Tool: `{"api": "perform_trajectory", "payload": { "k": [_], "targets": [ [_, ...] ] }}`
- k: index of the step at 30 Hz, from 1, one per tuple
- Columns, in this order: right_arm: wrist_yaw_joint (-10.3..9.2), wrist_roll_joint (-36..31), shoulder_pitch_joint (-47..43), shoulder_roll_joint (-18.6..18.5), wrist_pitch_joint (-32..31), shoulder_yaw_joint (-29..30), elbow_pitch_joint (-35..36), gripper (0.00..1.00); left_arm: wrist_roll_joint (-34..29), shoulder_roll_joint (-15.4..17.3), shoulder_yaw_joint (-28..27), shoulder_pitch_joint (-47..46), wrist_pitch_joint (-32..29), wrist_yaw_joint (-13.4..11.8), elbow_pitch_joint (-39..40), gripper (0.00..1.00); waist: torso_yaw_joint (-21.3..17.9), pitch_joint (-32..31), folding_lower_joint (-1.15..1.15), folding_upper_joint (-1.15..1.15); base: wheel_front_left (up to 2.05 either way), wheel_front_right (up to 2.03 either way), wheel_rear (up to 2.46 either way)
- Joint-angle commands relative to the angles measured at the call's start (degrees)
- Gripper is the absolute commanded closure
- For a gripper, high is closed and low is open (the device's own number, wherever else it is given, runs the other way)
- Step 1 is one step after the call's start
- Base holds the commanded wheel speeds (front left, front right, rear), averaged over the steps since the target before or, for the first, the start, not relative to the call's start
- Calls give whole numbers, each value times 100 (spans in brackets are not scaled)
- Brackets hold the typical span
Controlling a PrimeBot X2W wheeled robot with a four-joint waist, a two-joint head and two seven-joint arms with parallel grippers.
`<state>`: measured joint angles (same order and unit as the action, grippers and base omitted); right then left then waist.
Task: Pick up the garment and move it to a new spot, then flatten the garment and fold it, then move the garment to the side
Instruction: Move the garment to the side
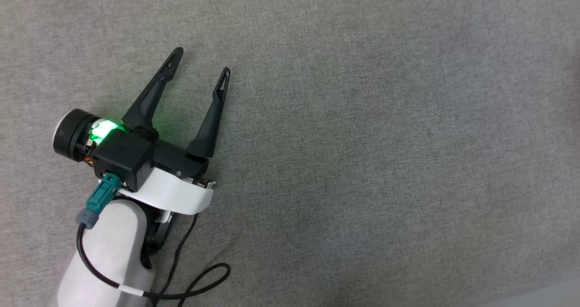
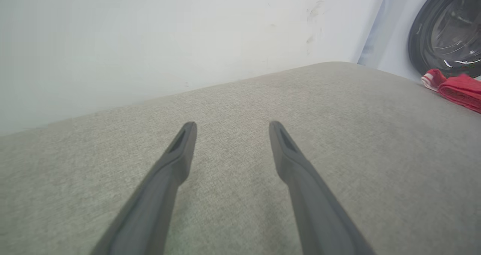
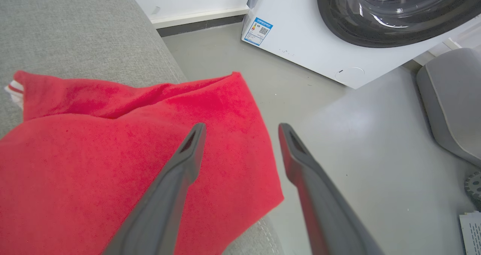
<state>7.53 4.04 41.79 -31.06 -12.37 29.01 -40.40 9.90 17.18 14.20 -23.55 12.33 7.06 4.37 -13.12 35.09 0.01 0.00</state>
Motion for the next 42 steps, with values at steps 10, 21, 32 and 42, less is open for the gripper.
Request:
{"api": "perform_trajectory", "payload": {
  "k": [10, 21, 32, 42],
  "targets": [
    [-8, 297, -299, -224, 1145, -306, -467, 0, 176, -287, 67, 495, 213, -164, -520, 0, 204, -1131, -1, 0, 0, 0, 0],
    [-8, 1053, -1466, 113, 2014, -979, -35, 0, 390, -564, -80, 1259, 282, -409, -937, 0, 482, -2247, -1, 0, 0, 0, 0],
    [-8, 1113, -2966, 955, 2084, -1450, 1336, 0, 487, -792, -312, 2005, 289, -626, -1172, 0, 958, -3207, -1, 0, 0, 0, 0],
    [-7, 880, -4159, 2142, 1561, -2080, 3331, 0, 429, -823, -636, 2476, 291, -745, -1243, 0, 1382, -3658, -1, 0, 0, 0, 0]
  ]
}}
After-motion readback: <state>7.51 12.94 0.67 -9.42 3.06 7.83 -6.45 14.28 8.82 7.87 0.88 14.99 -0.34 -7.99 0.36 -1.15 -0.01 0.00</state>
